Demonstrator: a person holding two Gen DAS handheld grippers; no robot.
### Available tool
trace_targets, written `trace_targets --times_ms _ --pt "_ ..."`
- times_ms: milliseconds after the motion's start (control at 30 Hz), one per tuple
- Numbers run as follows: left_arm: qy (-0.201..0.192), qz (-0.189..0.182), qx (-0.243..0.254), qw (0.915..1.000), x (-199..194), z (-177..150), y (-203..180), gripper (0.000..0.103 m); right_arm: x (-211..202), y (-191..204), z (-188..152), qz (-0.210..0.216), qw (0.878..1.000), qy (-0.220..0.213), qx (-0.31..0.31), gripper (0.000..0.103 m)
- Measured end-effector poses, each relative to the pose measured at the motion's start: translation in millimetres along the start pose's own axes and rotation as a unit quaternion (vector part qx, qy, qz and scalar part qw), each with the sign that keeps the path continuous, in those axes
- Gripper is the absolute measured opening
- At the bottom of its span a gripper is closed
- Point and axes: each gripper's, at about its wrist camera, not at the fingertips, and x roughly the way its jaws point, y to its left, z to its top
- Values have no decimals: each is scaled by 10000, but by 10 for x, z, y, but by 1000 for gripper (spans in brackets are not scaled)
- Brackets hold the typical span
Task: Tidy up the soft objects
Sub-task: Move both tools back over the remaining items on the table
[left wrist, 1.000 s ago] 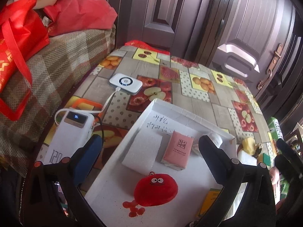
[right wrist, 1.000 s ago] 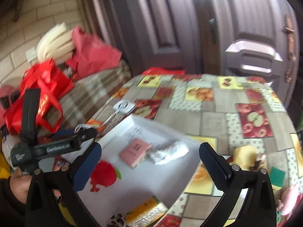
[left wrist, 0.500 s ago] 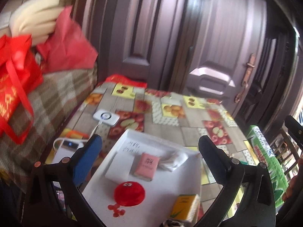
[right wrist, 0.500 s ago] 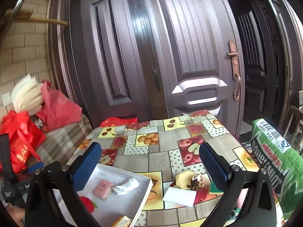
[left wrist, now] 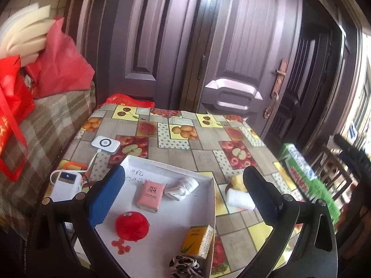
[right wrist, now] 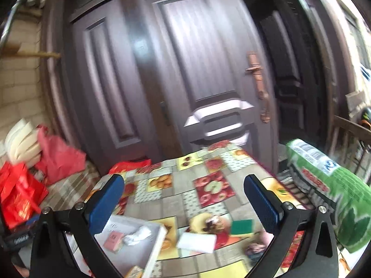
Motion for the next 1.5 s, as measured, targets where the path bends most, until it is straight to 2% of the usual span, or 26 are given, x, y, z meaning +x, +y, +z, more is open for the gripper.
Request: trace_targets --times_ms 200,367,500,533,600,633,700,733,800,933,1033,1067,1100,1233,1300,1333,1433,1500 --pt "456 -347 377 9976 303 -154 -441 103 -60 -675 15 -547 9971 114 515 103" --pt "1053 -934 580 9883 758 -307 -858 103 -164 -1090 -49 -994 9933 329 480 103" --pt "1442 -1531 792 9744 1187 -323 -1162 103 -224 -1413 -49 -1169 9906 461 539 103" --pt "1574 -1793 936 9666 1350 -324 -1268 103 -258 -1515 -51 -1221 9897 484 571 103" --pt "1764 -2055 1292 9539 1589 -349 -1426 102 -300 -1668 -51 -1284 9883 507 650 103" --pt "1944 -2148 1655 9427 1763 -411 -1566 102 -315 -1728 -51 -1315 9876 516 688 103" --pt "2302 -2182 2075 9254 2055 -534 -1756 102 -372 -1884 -57 -1424 9854 534 771 103" --pt "2408 -2130 2166 9218 2158 -576 -1808 102 -400 -1959 -67 -1486 9841 538 810 103" --pt "2630 -1826 2272 9197 2477 -692 -1902 102 -467 -2139 -92 -1656 9803 543 925 103" --pt "2841 -1426 2172 9229 2890 -799 -1913 102 -518 -2459 -104 -1931 9715 600 1238 103" --pt "3240 -1325 2163 9114 3154 -938 -1869 102 -522 -2639 -116 -2103 9650 634 1430 103" --pt "3197 -1324 2332 9088 3141 -970 -1895 102 -504 -2667 -121 -2116 9641 661 1461 103" --pt "3280 -1445 2410 9019 3106 -985 -1921 102 -469 -2683 -127 -2101 9640 708 1470 103" --pt "3627 -2169 2412 8736 2704 -1129 -1972 102 -230 -2598 -165 -1876 9685 931 1348 103" --pt "3637 -2248 2523 8680 2487 -1245 -1983 102 -61 -2517 -209 -1682 9708 1101 1310 103" --pt "3584 -2210 2584 8694 2370 -1297 -1983 102 1 -2477 -236 -1598 9717 1170 1289 103" --pt "3355 -2012 2560 8840 2185 -1319 -1949 102 186 -2349 -279 -1364 9745 1347 1164 103" --pt "3283 -1913 2614 8873 2192 -1299 -1958 102 258 -2292 -294 -1260 9754 1437 1100 103"
